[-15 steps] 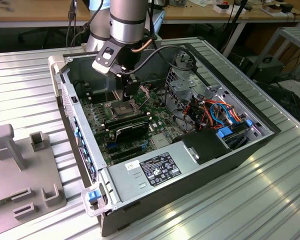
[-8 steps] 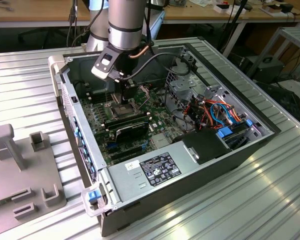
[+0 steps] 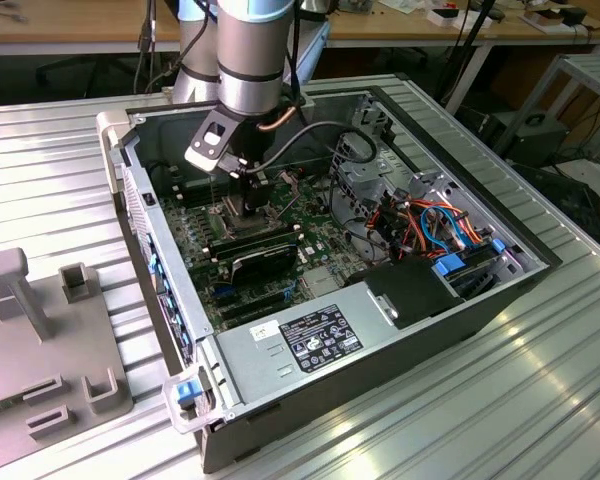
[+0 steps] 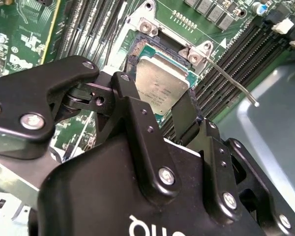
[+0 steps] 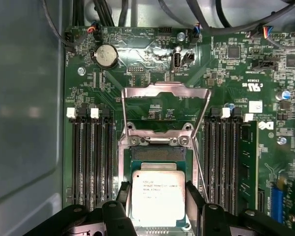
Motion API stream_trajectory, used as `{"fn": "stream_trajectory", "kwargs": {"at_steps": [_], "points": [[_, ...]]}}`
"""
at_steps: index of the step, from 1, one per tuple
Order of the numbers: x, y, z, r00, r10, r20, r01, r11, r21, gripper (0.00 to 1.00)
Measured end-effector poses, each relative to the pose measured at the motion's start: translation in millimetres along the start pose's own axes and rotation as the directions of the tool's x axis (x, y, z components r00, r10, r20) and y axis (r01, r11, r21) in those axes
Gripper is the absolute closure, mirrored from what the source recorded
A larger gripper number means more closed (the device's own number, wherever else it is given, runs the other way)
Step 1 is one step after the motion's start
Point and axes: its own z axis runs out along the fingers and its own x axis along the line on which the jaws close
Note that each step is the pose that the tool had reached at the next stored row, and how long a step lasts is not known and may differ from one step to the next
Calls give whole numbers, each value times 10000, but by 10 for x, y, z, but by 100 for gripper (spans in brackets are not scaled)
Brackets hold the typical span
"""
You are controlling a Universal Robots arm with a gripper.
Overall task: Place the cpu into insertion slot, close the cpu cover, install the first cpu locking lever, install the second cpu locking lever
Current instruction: 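Place the cpu into insertion slot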
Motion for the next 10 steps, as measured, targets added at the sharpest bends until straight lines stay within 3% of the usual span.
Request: {"fn": "stream_trajectory", "kwargs": {"at_steps": [5, 10], "points": [[2, 9, 90, 10000, 0, 1, 0, 10000, 0, 46], [2, 10, 109, 10000, 1, 2, -1, 10000, 2, 46]]}}
